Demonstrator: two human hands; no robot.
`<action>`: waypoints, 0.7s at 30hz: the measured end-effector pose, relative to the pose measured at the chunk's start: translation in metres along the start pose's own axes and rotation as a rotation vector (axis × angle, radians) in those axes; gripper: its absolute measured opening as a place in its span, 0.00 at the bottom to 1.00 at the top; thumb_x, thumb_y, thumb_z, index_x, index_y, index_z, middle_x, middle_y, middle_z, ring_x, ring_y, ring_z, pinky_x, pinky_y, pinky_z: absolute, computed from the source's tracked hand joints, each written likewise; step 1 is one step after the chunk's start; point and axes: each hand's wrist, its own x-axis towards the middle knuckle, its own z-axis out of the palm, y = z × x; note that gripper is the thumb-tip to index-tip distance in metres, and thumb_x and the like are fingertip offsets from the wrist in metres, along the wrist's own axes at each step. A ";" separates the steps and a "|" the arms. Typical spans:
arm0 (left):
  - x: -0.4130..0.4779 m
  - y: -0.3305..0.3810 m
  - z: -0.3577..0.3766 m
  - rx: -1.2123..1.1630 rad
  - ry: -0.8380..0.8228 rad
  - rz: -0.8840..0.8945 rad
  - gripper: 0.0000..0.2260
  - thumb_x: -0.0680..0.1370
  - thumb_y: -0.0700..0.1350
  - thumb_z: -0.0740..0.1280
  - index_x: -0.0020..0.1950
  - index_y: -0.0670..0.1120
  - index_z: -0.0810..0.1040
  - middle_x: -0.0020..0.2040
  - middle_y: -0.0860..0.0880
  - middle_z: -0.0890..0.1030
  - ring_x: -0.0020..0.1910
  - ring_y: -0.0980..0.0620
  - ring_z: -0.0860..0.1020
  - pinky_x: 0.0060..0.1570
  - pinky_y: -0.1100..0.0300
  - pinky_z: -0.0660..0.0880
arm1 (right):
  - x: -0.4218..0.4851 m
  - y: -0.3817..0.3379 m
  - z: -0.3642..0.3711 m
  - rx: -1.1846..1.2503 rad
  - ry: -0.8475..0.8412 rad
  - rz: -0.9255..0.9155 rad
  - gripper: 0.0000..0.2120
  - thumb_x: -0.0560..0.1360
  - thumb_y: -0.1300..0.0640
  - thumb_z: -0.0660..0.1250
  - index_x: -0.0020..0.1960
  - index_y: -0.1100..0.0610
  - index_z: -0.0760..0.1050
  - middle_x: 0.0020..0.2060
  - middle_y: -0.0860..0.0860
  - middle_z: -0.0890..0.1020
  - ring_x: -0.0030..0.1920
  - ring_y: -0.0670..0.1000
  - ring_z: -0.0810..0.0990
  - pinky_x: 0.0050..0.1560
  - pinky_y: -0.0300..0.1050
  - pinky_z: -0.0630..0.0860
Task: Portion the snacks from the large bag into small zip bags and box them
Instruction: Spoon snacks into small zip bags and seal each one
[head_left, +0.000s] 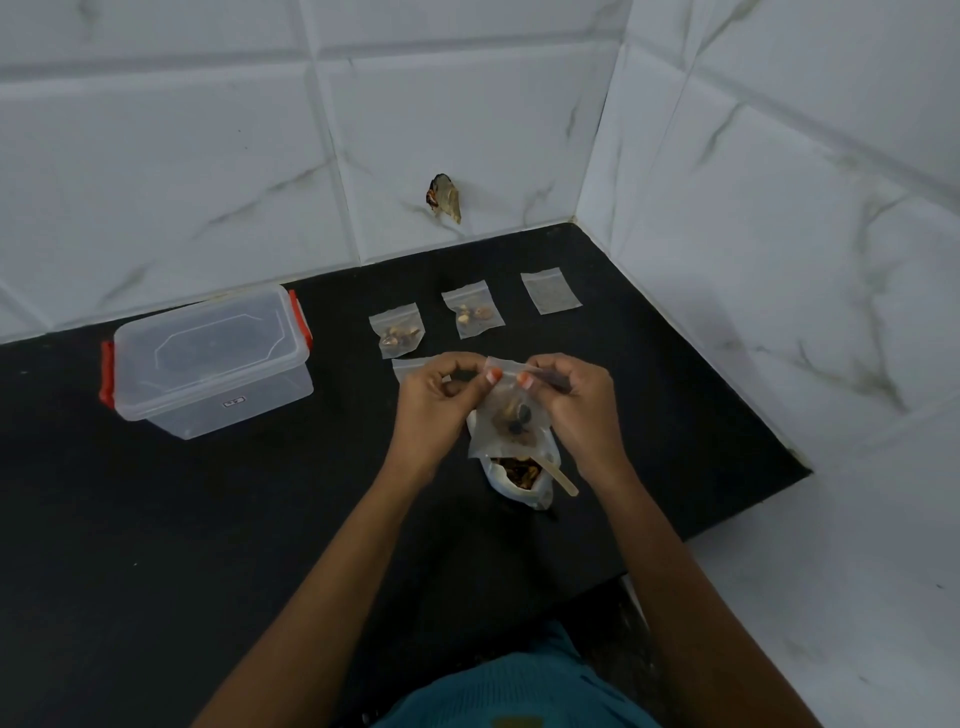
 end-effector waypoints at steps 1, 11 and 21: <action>0.000 0.000 0.000 0.012 0.004 0.003 0.06 0.74 0.36 0.67 0.44 0.47 0.78 0.44 0.50 0.81 0.39 0.60 0.81 0.40 0.67 0.78 | 0.000 0.000 -0.001 0.014 -0.015 0.010 0.06 0.73 0.66 0.67 0.44 0.56 0.77 0.38 0.45 0.79 0.42 0.41 0.79 0.42 0.29 0.75; -0.001 0.000 0.000 0.003 -0.012 -0.012 0.06 0.75 0.37 0.67 0.43 0.48 0.78 0.41 0.48 0.81 0.38 0.58 0.81 0.42 0.63 0.79 | -0.001 -0.004 -0.004 0.036 -0.082 0.034 0.04 0.72 0.63 0.69 0.45 0.56 0.78 0.39 0.47 0.80 0.41 0.40 0.79 0.42 0.29 0.75; -0.002 0.002 0.001 0.006 -0.043 -0.009 0.08 0.74 0.36 0.67 0.49 0.48 0.79 0.49 0.55 0.81 0.45 0.58 0.81 0.44 0.67 0.78 | 0.000 -0.005 -0.001 0.013 -0.040 0.007 0.06 0.71 0.64 0.69 0.41 0.53 0.78 0.36 0.47 0.80 0.38 0.39 0.78 0.38 0.27 0.73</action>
